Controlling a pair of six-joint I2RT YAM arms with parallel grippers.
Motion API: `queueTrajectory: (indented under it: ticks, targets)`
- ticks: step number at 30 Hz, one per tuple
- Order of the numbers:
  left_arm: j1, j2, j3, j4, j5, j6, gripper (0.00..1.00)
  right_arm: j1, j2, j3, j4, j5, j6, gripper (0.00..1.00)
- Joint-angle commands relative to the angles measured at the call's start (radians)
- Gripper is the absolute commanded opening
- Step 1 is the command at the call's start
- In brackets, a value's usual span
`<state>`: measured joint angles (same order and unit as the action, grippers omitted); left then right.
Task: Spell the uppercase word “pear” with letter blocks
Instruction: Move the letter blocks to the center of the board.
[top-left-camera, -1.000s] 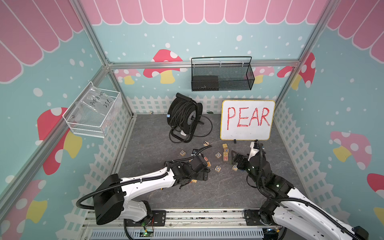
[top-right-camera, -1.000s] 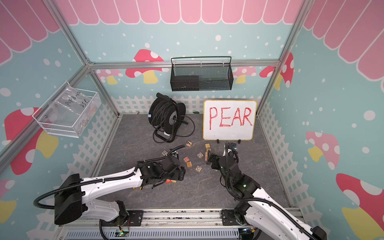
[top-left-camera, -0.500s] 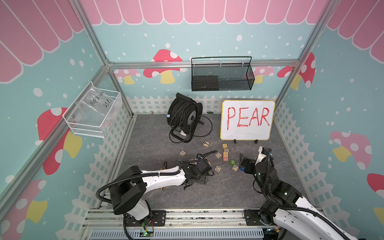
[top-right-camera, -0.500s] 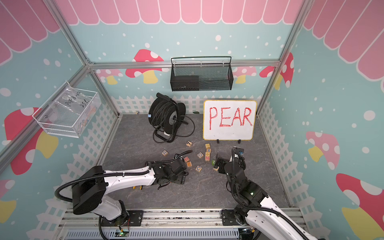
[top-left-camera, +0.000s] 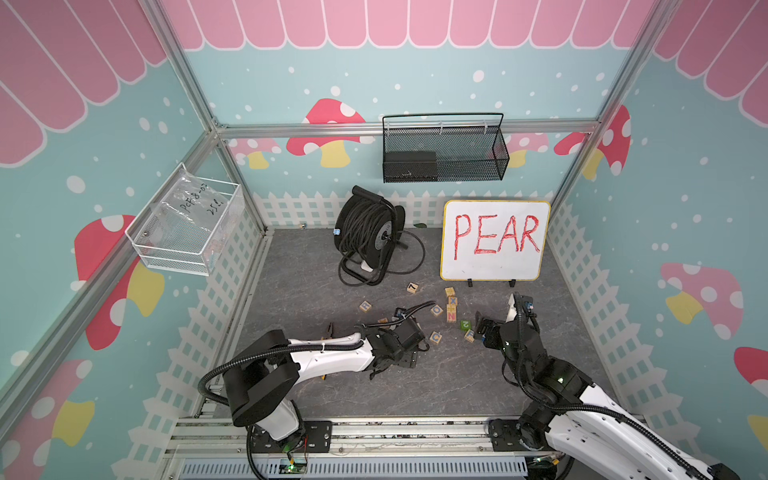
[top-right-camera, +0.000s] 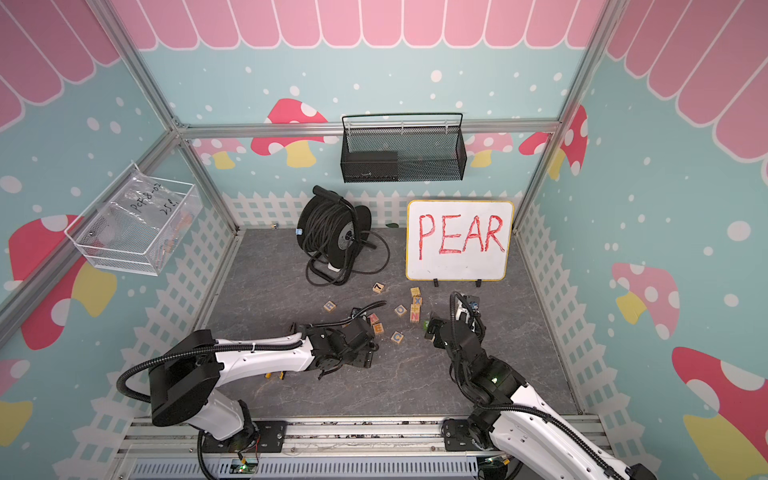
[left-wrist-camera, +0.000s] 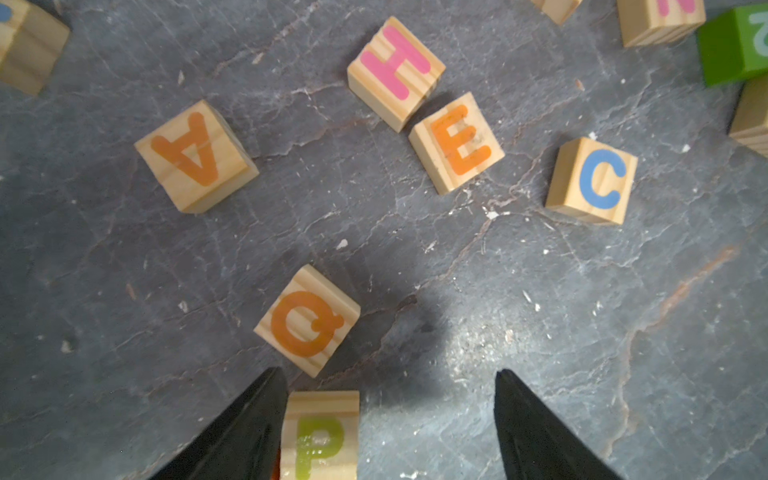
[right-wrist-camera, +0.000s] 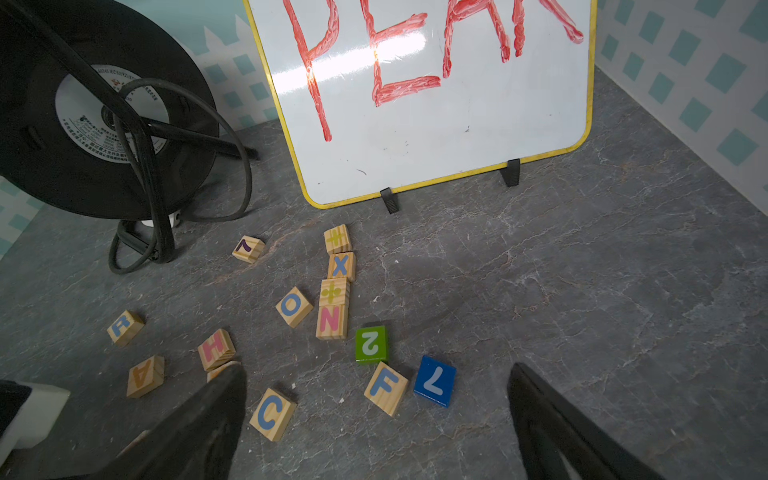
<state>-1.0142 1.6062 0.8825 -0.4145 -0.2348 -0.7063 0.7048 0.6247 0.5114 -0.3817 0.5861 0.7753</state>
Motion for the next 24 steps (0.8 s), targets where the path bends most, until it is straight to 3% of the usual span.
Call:
queueTrajectory:
  ticks: [1, 10, 24]
  targets:
    - [0.014, 0.005, -0.025, 0.022, -0.009, -0.023, 0.81, -0.005, 0.003, 0.009, 0.006, 0.017, 0.01, 0.99]
    - [0.026, 0.009, -0.042, 0.037, 0.026, -0.029, 0.78, -0.005, 0.024, 0.014, 0.016, 0.025, 0.002, 0.99]
    - [0.01, 0.017, -0.063, 0.026, 0.057, -0.118, 0.62, -0.005, 0.031, 0.008, 0.027, 0.027, -0.001, 0.99]
